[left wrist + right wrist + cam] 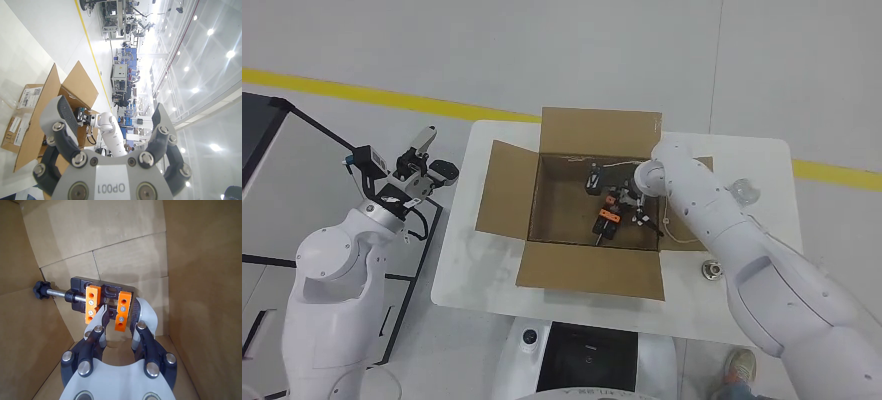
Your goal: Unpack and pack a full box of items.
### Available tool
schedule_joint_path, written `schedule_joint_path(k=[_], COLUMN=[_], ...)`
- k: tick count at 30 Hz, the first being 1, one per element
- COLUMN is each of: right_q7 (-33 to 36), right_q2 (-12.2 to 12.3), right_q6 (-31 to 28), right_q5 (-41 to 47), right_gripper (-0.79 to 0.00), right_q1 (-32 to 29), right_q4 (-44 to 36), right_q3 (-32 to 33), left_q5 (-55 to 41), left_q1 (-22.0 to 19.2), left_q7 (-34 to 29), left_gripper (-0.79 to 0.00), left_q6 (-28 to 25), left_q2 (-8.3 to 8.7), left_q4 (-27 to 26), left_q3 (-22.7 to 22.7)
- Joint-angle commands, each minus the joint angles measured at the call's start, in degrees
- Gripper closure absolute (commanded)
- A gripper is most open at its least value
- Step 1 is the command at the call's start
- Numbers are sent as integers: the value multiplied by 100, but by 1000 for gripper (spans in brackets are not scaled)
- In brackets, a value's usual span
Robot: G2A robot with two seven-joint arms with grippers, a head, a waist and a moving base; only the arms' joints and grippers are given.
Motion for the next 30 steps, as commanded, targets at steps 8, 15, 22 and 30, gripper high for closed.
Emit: schedule_joint_path(k=[8, 15, 22, 30], right_q7=[184, 130, -251, -1043], right_q2=[-146, -263, -280, -129], right_q6=[336, 420, 170, -356], right_q5=[-42, -53, -29, -58], right_gripper=[-203, 0, 0, 0], right_q1=[-37, 0, 83, 160], right_q4=[134, 328, 486, 351], right_q3=[-141, -215, -177, -2], left_q5=[0, 0, 0, 0], left_q1=[0, 0, 0, 0], left_q7=[0, 0, 0, 0], left_gripper=[-785, -785, -785, -785], left_q6=[0, 0, 0, 0], left_q2=[0, 0, 0, 0], left_q4=[0, 0, 0, 0], left_q3=[0, 0, 0, 0])
